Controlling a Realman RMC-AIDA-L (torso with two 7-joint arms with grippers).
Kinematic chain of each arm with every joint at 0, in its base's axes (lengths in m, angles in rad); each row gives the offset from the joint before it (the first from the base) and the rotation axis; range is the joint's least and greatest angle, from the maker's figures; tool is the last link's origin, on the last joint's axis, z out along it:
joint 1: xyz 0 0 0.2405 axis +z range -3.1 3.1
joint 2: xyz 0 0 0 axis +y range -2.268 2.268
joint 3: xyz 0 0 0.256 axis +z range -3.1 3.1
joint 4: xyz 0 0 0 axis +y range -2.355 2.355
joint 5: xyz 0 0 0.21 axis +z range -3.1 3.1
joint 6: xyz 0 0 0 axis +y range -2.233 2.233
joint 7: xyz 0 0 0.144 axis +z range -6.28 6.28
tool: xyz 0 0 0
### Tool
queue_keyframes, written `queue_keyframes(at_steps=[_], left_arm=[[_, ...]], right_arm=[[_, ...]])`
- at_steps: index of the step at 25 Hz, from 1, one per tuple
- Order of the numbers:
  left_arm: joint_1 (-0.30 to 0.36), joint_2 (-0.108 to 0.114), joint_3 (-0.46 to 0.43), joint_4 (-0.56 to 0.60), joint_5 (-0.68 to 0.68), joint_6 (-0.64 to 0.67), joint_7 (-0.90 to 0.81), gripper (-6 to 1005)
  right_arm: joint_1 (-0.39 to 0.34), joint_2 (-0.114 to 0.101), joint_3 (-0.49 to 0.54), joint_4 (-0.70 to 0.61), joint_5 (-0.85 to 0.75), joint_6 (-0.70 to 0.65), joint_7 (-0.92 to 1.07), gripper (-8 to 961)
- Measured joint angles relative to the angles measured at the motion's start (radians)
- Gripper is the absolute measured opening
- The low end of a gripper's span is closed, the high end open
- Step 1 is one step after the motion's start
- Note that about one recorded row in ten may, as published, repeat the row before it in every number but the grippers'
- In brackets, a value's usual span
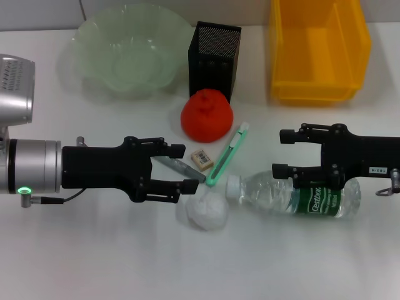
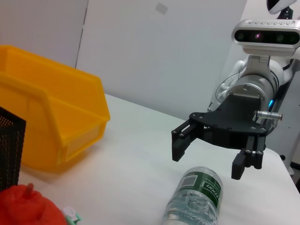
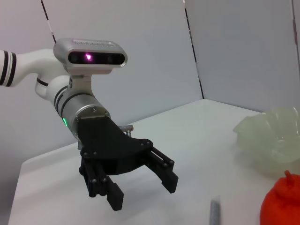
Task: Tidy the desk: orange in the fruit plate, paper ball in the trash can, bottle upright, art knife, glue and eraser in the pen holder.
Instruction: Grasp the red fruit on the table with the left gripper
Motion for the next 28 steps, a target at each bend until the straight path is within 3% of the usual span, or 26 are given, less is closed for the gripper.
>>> queue_keyframes(at_steps=[19,23,28], left_arm=[[-0.001,-0.007,-0.012,0.001,-0.004,-0.01,0.014,812],[-0.027,-0.039,-0.112,0.002,-0.02,-0.046,0.074,812],[-0.065,-0.051,-0.122,-0.046,-0.089,-0.2,0.178,812]], right_arm=[[0.002,0.0,0.0,-0.003,0.0,-0.002,0.029,782],[0.0,0.0,-0.001,-0.005,-0.003,0.002,0.05,782],[-0.006,-0.001,-0.002,-0.005,-0.004,0.003,0.063,782]])
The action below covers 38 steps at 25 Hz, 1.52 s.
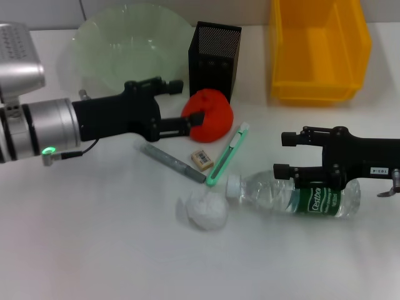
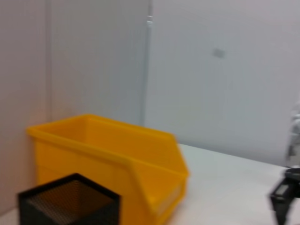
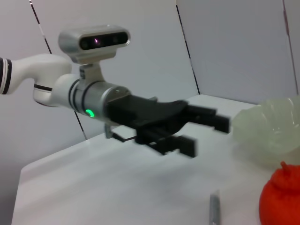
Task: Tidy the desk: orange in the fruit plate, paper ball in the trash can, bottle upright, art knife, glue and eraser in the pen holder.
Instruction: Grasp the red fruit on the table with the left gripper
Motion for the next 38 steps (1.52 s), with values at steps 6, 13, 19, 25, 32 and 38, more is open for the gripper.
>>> queue_keyframes(at_steps=[6,13,19,25,32,38], left_arm=[[-0.067,-0.003,0.009,-0.077,-0.021,-0.128,0.084,812],[-0.144,-0.007,0.086,-0.167,-0.025,-0.268,0.153,812],[-0.183,-0.007,0.1,-0.229,-0.061,-0.349,0.192,813],[-0.226,-0.007,0.115,-0.282,-0.063,-0.449,0.195,811],[-0.238,-0.007,0.158,-0.291,-0.063,-0.461,0.189,781],[-0.239,-0.007,0.169,-0.287,-0.063,-0.461,0.186,649]], right_arm=[[-0.003,-0.004,0.002,0.0,-0.001,0.0,0.017,782],[-0.004,-0.004,0.003,0.0,-0.002,0.003,0.018,781],[-0.006,-0.004,0.004,0.0,-0.003,0.004,0.018,781],[-0.008,-0.004,0.004,0.0,-0.003,0.005,0.018,781],[-0.008,-0.004,0.004,0.0,-0.002,0.005,0.018,781],[-0.008,-0.003,0.004,0.0,-0.002,0.007,0.018,781]])
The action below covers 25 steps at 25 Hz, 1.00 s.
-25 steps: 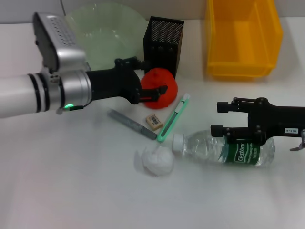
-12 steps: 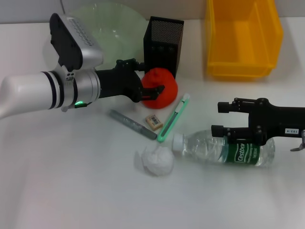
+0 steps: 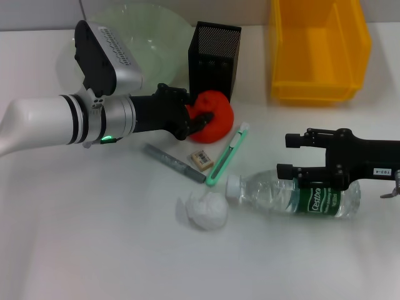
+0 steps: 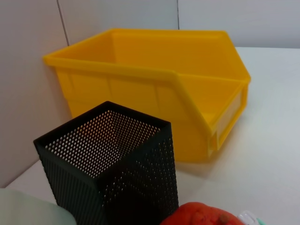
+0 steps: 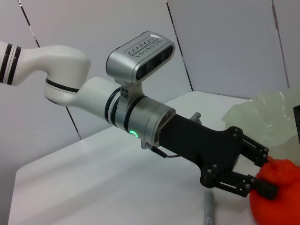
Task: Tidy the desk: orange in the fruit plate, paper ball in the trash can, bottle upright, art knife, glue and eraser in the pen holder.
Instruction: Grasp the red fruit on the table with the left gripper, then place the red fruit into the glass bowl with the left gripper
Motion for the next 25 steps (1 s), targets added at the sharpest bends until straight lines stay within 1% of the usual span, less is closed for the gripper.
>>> queue_keyframes(at_steps=[6,10,11,13,15,17,20,21,22,23,25], left_arm=[[0.001,0.0,0.0,0.001,-0.001,0.003,-0.002,281],[0.006,0.0,-0.001,0.003,-0.01,0.021,-0.006,224],[0.015,0.0,-0.002,0.013,-0.024,0.053,-0.02,209],[0.069,0.007,0.001,0.103,-0.038,0.163,-0.097,189],[0.124,0.01,-0.009,0.198,-0.041,0.244,-0.164,176],[0.206,0.012,-0.053,0.325,-0.073,0.334,-0.223,164],[0.255,0.015,-0.094,0.367,-0.157,0.388,-0.232,145],[0.263,0.015,-0.108,0.368,-0.187,0.394,-0.23,139],[0.263,0.015,-0.108,0.368,-0.187,0.394,-0.23,132],[0.273,0.015,-0.156,0.351,-0.281,0.377,-0.215,126],[0.266,0.013,-0.168,0.333,-0.305,0.348,-0.204,109]], right_arm=[[-0.001,0.001,0.0,0.0,0.0,0.001,0.0,780],[-0.002,0.001,0.0,0.0,0.0,0.007,0.0,780],[-0.002,0.001,0.0,0.0,0.0,0.01,0.0,780],[-0.002,0.001,0.0,0.0,0.0,0.012,0.0,780],[-0.002,0.001,0.0,0.0,0.0,0.012,0.0,780],[-0.002,0.001,0.0,0.0,0.001,0.012,0.0,780],[-0.002,0.002,0.0,0.0,0.003,0.012,-0.001,780],[-0.002,0.002,0.0,0.0,0.004,0.012,-0.002,780],[-0.002,0.002,0.0,0.0,0.005,0.012,-0.002,780],[-0.002,0.002,0.0,0.0,0.005,0.012,-0.003,780],[0.001,0.003,0.0,0.002,0.005,0.012,-0.003,780]])
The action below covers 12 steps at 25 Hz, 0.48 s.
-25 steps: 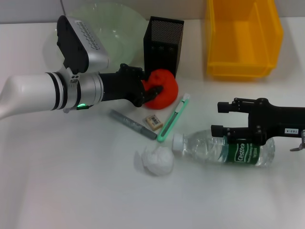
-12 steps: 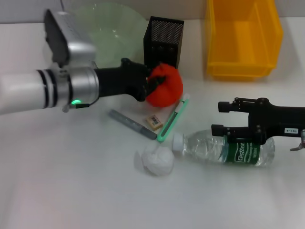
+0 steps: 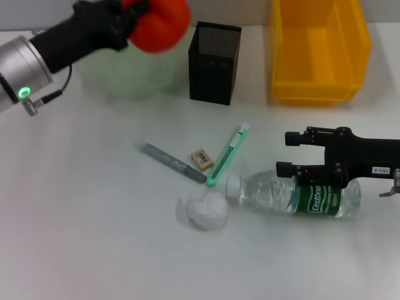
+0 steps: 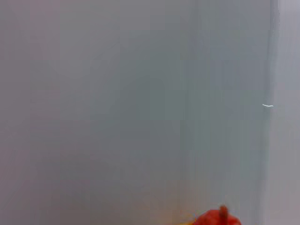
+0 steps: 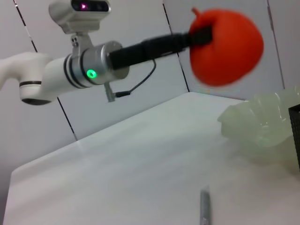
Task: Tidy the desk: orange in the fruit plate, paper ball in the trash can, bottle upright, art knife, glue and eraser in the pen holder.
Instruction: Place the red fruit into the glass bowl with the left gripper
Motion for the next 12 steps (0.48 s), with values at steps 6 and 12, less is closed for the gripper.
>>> queue_keyframes(at_steps=[6,12], left_arm=[[-0.087,-0.005,-0.012,-0.108,-0.066,-0.238,0.064,69],[-0.167,-0.008,-0.013,-0.207,-0.14,-0.466,0.207,91]], right_arm=[[0.0,0.002,0.0,0.001,0.001,0.0,0.0,779],[-0.001,0.007,0.0,0.0,0.001,0.0,-0.001,779]])
